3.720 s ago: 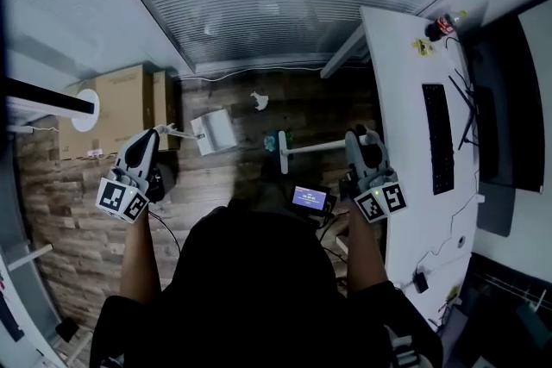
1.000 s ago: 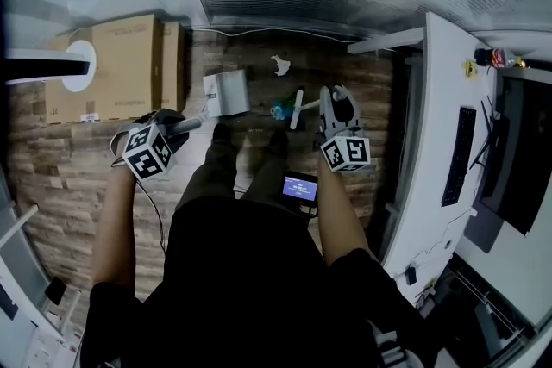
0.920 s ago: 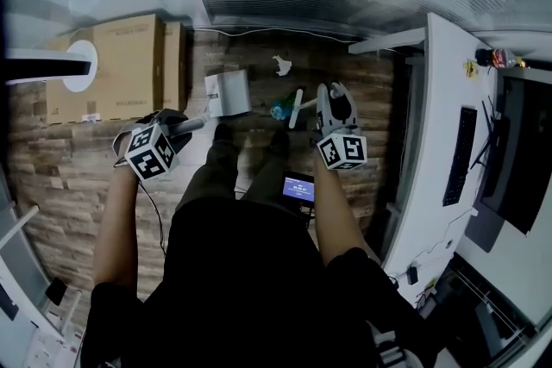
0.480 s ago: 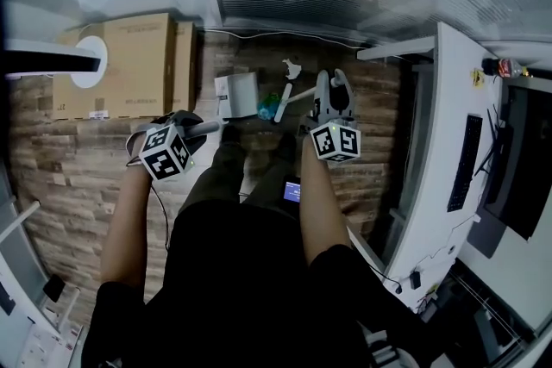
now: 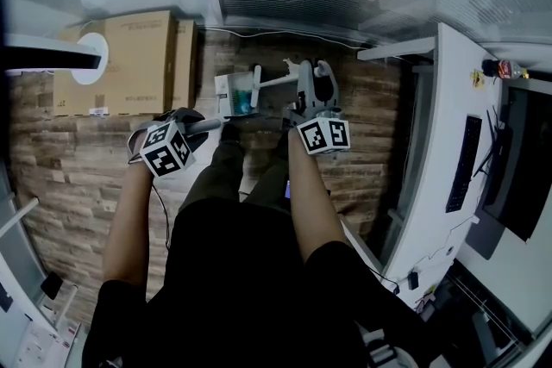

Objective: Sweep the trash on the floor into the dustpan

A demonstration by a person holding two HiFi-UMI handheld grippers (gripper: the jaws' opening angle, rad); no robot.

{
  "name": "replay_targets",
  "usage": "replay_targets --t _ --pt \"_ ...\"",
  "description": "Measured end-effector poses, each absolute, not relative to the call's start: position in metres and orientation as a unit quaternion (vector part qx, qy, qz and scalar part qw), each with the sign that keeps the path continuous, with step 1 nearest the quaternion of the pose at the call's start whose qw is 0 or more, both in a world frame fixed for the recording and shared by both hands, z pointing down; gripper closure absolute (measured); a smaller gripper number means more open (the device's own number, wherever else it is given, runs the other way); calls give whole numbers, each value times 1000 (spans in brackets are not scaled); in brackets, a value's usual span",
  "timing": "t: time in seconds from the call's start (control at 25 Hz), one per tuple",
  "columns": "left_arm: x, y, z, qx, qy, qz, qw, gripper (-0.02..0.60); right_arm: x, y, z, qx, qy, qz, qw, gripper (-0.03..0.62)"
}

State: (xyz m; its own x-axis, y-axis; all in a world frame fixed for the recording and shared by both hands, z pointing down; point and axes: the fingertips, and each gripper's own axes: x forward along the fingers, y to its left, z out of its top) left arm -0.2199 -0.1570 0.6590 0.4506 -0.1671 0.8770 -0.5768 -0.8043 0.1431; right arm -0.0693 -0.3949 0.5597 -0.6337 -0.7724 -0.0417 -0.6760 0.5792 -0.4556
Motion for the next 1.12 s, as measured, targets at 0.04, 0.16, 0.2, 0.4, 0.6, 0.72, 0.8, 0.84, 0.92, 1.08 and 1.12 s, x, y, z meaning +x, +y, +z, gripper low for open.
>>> replay_targets --t 0.04,0.16,0.2,0.4,0.6,0.72,0.8,0.84,0.92,1.08,1.12 --pt "-220 -157 659 823 -229 472 218 460 -68 -396 559 -407 880 -210 123 468" --pt "-218 -157 659 821 -239 468 224 460 -51 -405 552 -408 877 -217 131 471" --pt "-218 -157 660 820 -242 467 225 460 -45 -408 549 -405 880 -213 131 473" --pt "-222 -159 661 814 -260 465 234 460 -13 -425 505 -380 900 -166 139 488" --pt "-218 -163 661 810 -269 463 239 460 25 -446 458 -373 911 -114 134 500" --pt "-215 -165 660 808 -277 461 243 460 44 -459 444 -376 917 -83 106 505" --pt "-213 -167 660 806 -285 456 247 460 54 -470 441 -375 921 -64 84 507" --pt "-212 -168 660 805 -290 452 251 460 58 -476 440 -373 923 -54 74 508" --pt "-210 -169 660 802 -304 443 262 460 66 -489 441 -373 926 -37 55 508" --pt "-205 -168 660 788 -342 427 283 460 71 -507 451 -357 933 -10 38 507" --pt "-201 -168 661 784 -351 425 287 460 68 -508 458 -345 938 -3 31 507"
